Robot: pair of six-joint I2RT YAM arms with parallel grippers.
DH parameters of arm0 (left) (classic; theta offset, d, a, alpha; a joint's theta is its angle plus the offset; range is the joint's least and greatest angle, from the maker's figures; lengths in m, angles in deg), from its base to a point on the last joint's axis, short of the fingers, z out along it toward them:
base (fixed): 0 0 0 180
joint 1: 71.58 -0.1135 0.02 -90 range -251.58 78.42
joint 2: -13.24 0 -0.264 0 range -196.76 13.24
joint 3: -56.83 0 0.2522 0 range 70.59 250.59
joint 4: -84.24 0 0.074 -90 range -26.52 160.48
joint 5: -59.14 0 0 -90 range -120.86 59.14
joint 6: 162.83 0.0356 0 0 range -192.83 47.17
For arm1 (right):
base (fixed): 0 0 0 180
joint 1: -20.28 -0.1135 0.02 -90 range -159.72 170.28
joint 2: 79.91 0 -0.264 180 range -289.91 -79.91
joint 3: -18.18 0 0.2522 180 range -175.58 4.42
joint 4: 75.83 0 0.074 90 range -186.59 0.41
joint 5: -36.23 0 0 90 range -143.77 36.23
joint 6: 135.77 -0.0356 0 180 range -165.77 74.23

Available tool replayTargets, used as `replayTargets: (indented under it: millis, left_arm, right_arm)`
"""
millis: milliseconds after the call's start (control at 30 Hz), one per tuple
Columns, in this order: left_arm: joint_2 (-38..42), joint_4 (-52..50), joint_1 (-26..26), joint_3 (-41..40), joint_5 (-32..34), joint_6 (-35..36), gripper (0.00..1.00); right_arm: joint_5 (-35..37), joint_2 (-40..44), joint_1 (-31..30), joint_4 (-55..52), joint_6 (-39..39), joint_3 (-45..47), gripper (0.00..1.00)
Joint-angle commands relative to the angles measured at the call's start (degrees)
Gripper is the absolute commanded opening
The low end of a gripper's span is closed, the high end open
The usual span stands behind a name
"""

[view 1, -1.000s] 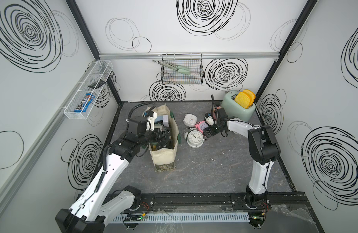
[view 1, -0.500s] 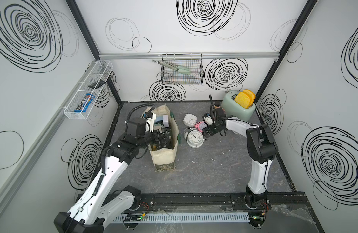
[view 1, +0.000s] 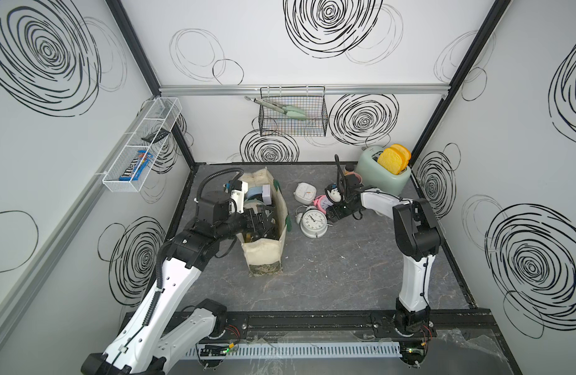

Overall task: Put the alarm clock into the canvas bag
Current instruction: Pick up the alarm from the center of the board.

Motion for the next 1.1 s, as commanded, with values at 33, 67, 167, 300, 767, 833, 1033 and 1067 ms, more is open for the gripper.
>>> replayTargets:
  millis: [33,67,167,300,767,833,1033,1067]
  left_arm:
    - [2.4,9.2,-0.3,-2.2,-7.6,-5.4,0.96]
    - [2.4,10.9,-0.3,-2.8,-10.1,-6.1,0.96]
    - [1.5,15.9,-0.6,-5.3,-17.5,-8.8,0.96]
    - [0.8,19.3,-0.7,-8.0,-19.6,-10.3,0.96]
    - [-7.8,12.3,10.6,2.5,-8.5,0.1,1.00]
    - [-9.9,11.2,13.4,5.3,-5.8,1.7,1.00]
    - [-16.3,10.4,19.2,12.5,0.2,3.7,0.96]
    - [-17.4,10.4,19.8,13.3,1.0,3.7,0.96]
  right_arm:
    - [-0.6,0.0,-0.4,-2.0,-0.5,-0.6,0.79]
    - [-0.9,0.3,-0.4,-1.9,-0.7,-0.5,0.77]
    - [-1.5,2.3,-0.1,-0.5,-2.1,1.0,0.71]
    - [-1.7,6.6,0.3,1.2,-4.4,3.4,0.66]
    - [-3.8,35.2,-0.5,14.3,-18.5,16.6,0.54]
    - [-6.1,39.5,-1.3,17.0,-20.6,19.0,0.52]
    - [-8.1,47.9,-5.7,14.3,-22.1,20.4,0.51]
    - [-8.7,49.1,-6.3,14.1,-22.7,20.7,0.51]
